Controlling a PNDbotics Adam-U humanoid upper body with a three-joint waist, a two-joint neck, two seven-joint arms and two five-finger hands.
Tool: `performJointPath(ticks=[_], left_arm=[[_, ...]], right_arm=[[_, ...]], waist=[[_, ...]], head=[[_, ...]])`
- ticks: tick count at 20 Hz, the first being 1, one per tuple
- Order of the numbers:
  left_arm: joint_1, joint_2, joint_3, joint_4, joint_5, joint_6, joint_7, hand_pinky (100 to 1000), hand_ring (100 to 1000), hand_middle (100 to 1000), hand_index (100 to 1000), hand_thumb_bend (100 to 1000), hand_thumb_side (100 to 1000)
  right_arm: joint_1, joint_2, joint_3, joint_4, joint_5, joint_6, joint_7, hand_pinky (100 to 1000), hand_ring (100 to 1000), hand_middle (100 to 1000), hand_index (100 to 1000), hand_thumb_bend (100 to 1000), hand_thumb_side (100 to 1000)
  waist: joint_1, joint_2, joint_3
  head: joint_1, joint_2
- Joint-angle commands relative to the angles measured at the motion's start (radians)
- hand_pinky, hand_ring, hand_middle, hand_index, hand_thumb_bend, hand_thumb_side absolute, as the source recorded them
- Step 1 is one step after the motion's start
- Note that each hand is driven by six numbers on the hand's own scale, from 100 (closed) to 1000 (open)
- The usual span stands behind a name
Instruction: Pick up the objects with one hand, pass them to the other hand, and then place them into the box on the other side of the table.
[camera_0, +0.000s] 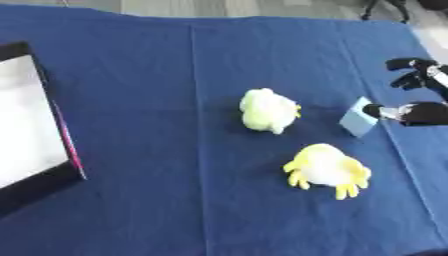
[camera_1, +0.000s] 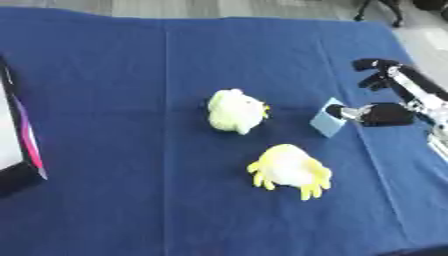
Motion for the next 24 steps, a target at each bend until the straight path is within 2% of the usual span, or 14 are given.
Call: performJointPath(ticks=[1,17,24], left_arm=[[-0.018,0.025,-0.001,-0.014,-0.002,-0.001,-0.008,1000,764,752,768,100,824],[-0.030,0.016,-0.012,-0.015,-0.013,0.000,-0.014,1000,762,747,761,100,848],[-0.029,0.015,-0.013,-0.017,-0.023,-0.002,-0.014,1000,762,746,759,104,857]], right_arm=[[0.002,-0.008,-0.018,0.003,0.021,-0.007,0.019,797,757,844,898,671,402],[-0.001,0.040,-0.017,0.040,0.053,-0.012,-0.006,800,756,839,896,650,409],[0.004,0.059,-0.025,0.017,0.081,0.000,-0.067,811,781,856,897,635,397]], waist=[[-0.006,-0.001,0.003],[0.008,0.034,0.020],[0.010,0.055,0.021]], head=[[-0.005,-0.018],[-0.033,-0.046],[-0.038,-0.049]])
